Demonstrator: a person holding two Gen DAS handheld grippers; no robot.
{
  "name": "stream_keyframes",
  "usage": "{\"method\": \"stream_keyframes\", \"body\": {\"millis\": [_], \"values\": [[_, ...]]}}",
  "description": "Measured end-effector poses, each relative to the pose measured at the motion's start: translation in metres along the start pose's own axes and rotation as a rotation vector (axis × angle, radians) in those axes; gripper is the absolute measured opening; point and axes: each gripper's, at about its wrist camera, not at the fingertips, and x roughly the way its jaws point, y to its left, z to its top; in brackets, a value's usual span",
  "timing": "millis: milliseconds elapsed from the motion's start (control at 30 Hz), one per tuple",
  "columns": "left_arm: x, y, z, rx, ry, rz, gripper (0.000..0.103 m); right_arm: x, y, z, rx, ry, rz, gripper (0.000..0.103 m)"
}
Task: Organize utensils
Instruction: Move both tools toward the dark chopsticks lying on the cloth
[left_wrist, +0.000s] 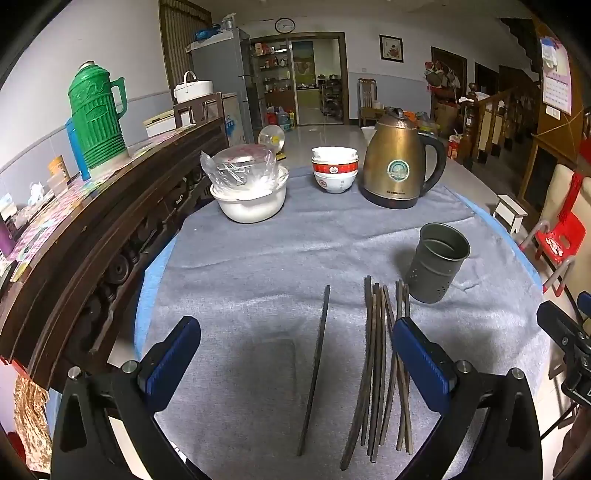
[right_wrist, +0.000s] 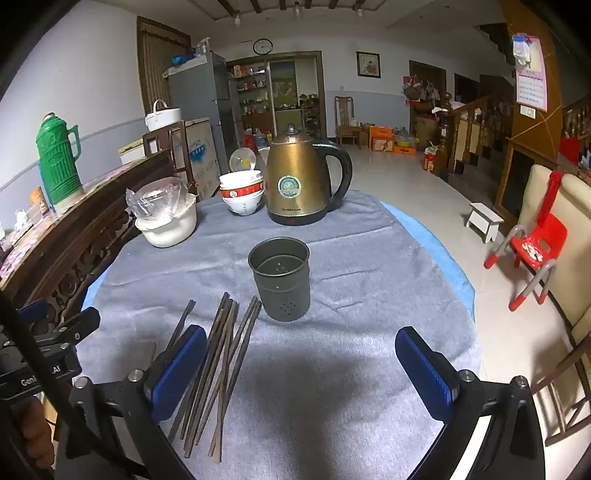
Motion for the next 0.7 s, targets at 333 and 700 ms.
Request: {"method": "stream_keyframes", "body": {"millis": [333,700], "values": [[0.000,0.006,-0.001,-0.016,-0.002,0.001,0.103,-0.009,0.010,-0.002,-0.001,-0.010,-0.012,0.103],[0.000,0.006,-0.002,-0.016,-0.003,0.002,0.103,-0.010,0.009,-0.004,-0.011,-0.031,-0.008,0.103]]}}
